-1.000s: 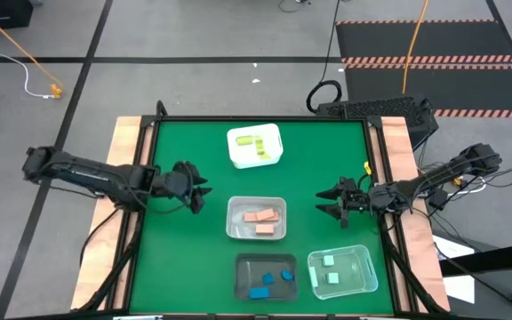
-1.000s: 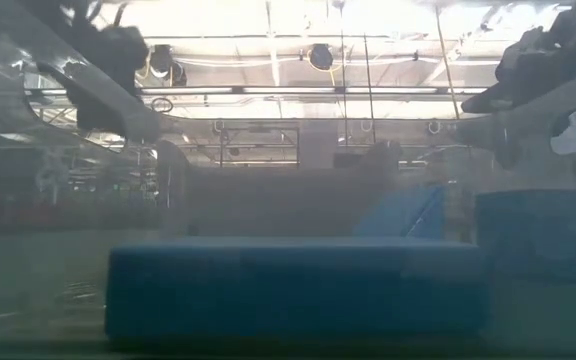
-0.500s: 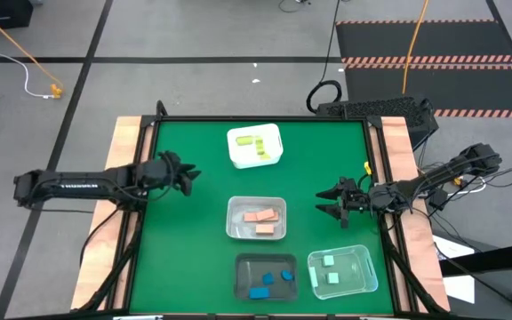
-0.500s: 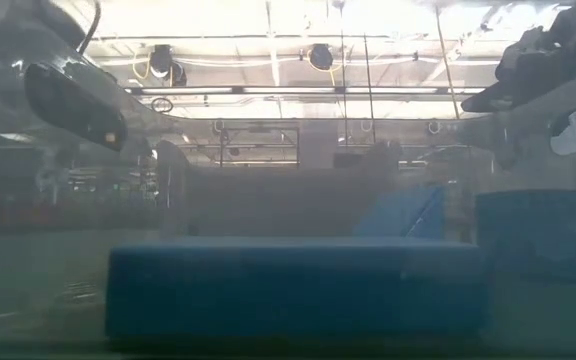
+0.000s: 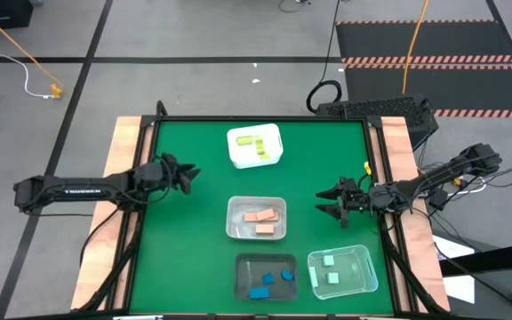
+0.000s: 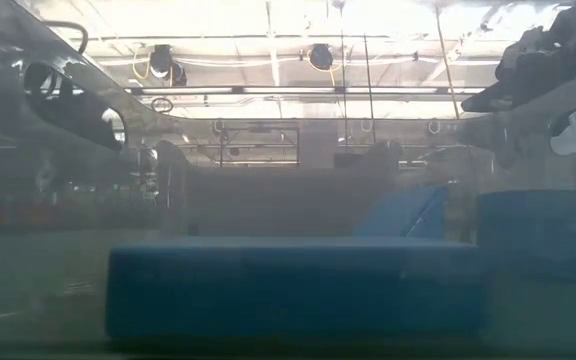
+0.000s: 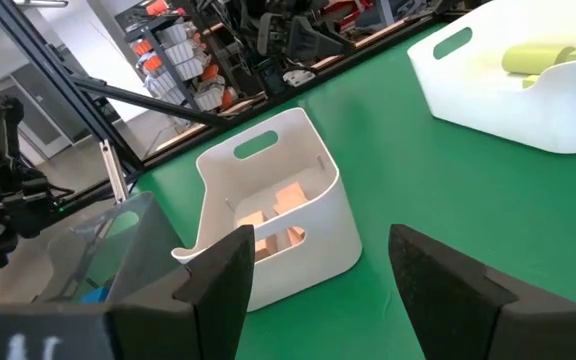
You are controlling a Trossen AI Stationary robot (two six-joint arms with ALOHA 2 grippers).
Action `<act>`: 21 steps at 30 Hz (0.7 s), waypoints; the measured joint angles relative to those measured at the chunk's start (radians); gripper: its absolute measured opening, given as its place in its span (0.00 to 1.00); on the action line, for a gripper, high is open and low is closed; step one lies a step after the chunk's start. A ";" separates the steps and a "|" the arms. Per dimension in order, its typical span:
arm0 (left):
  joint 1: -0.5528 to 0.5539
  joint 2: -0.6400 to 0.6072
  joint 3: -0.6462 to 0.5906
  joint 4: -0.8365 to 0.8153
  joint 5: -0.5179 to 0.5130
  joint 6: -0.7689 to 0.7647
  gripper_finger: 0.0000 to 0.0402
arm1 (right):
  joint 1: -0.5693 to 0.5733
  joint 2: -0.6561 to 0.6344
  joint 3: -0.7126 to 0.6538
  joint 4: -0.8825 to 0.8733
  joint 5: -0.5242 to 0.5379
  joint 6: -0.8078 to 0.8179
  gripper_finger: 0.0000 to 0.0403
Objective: Sort & place blocks by color
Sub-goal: Return to Home Position
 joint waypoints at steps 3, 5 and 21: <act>0.005 0.000 -0.015 0.000 0.000 -0.022 0.44 | 0.000 0.000 0.000 0.000 0.000 0.000 0.55; 0.008 0.000 -0.020 -0.005 0.000 -0.022 0.44 | 0.000 0.000 0.000 0.000 0.000 0.000 0.55; 0.054 0.002 -0.020 -0.010 -0.012 -0.065 0.44 | 0.000 0.000 0.000 0.000 0.000 0.000 0.55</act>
